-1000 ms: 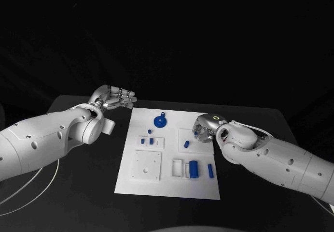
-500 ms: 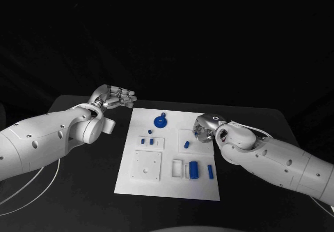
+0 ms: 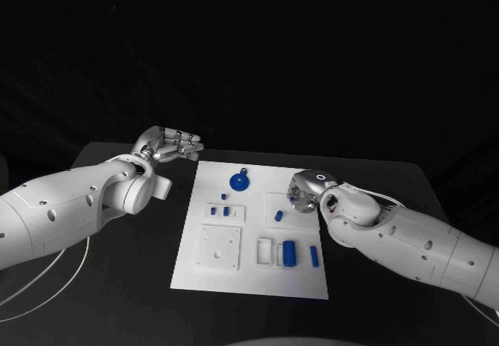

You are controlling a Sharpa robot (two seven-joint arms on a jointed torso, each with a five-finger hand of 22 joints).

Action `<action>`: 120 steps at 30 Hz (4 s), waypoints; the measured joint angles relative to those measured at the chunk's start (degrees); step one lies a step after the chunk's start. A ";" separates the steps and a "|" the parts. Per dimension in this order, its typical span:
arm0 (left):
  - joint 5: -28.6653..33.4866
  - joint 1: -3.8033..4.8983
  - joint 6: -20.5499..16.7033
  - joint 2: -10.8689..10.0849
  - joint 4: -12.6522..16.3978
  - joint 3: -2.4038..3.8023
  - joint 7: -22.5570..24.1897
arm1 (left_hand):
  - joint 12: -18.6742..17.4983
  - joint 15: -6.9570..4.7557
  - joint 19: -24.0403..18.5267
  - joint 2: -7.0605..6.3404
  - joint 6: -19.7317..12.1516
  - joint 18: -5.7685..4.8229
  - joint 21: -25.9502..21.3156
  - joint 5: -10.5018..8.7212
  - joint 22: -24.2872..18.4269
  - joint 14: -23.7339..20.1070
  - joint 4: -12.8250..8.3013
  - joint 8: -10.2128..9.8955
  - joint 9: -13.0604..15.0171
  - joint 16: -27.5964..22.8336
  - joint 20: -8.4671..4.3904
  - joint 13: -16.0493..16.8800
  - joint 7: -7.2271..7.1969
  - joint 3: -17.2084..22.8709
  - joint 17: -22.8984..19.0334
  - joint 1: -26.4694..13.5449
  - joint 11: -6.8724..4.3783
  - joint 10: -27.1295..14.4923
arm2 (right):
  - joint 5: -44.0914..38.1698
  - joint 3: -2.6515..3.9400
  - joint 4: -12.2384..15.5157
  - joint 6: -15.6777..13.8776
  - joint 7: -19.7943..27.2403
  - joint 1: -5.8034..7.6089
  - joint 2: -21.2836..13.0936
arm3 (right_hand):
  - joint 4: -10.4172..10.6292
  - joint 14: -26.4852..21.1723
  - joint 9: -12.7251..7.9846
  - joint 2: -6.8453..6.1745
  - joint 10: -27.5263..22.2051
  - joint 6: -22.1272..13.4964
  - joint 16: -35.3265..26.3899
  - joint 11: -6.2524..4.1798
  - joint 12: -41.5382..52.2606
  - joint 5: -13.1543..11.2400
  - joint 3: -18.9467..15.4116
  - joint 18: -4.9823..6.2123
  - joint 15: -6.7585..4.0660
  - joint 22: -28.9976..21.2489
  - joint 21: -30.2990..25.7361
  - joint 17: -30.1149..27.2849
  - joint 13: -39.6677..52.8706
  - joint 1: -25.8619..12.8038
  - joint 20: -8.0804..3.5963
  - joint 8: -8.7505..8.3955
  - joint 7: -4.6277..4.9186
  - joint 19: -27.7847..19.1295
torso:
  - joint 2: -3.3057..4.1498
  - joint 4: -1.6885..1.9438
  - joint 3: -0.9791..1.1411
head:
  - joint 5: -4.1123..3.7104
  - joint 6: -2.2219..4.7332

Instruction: Assemble the parts on the task board

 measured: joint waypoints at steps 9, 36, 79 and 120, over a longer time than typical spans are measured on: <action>0.07 0.00 0.04 0.10 -0.77 0.00 0.00 | 0.00 0.00 0.00 0.00 0.00 0.00 0.00 0.00 0.00 0.00 0.00 0.00 0.00 0.00 0.00 0.00 0.00 0.00 0.00 0.00 0.00 0.00 | 1.30 0.77 1.68 -1.13 -0.44 -0.22 -1.05 | -0.10 0.00 0.18 -0.07 0.32 0.16 0.00 0.09 0.00 0.00 0.06 0.14 -0.41 0.32 0.30 0.00 -0.02 -0.70 -0.23 -0.15 -0.17 0.19 | -0.02 0.01 0.02 | -0.03 -0.09; 0.21 -0.04 -0.09 1.59 -3.15 -0.03 -0.10 | 0.00 0.00 0.00 0.00 0.00 0.00 0.00 0.26 -0.06 0.00 -0.14 0.00 0.00 0.00 0.00 0.00 0.00 -0.17 0.12 0.00 0.22 -0.22 | 10.34 3.65 12.97 -5.22 1.09 -1.17 -2.20 | -0.51 0.00 0.39 -0.08 0.72 0.13 -0.01 -0.31 -0.06 -0.52 -0.20 0.43 -0.40 0.81 0.77 -0.01 0.01 -1.26 -0.38 0.01 -0.15 -0.01 | -0.47 0.00 -0.14 | 1.82 -0.44; -2.58 -0.73 -4.16 4.76 -2.43 -0.19 -0.11 | 0.00 0.00 0.61 0.23 0.63 0.00 0.00 0.71 -2.06 0.00 0.63 0.00 -0.01 0.00 0.20 0.00 -0.21 -1.58 0.16 -0.23 0.21 -0.22 | -4.11 -8.79 8.32 -8.49 1.62 -4.49 10.09 | -0.74 0.11 0.34 0.29 0.57 0.45 -0.01 -0.20 0.00 -0.90 -0.45 -0.02 -0.29 2.02 2.78 -0.03 -0.06 -0.86 -0.35 0.00 -0.06 -0.02 | -2.08 -0.05 -0.91 | 9.21 -2.68; -2.47 -0.74 -3.55 4.73 -2.52 -0.21 -0.53 | 0.00 0.14 0.61 0.45 0.63 0.00 0.00 0.68 -3.93 -0.14 0.79 0.00 -0.01 0.00 0.20 0.00 -0.21 -2.21 0.22 0.01 0.43 -0.43 | -6.69 -9.33 7.16 -11.21 -3.35 -4.88 10.49 | -0.82 -0.01 0.17 0.26 0.64 0.69 -0.01 -0.44 -0.08 -0.96 -0.53 0.35 -0.40 2.63 3.31 -0.03 -0.05 -0.88 -0.35 0.01 -0.15 -0.02 | -2.07 -0.09 -0.88 | 9.43 -2.99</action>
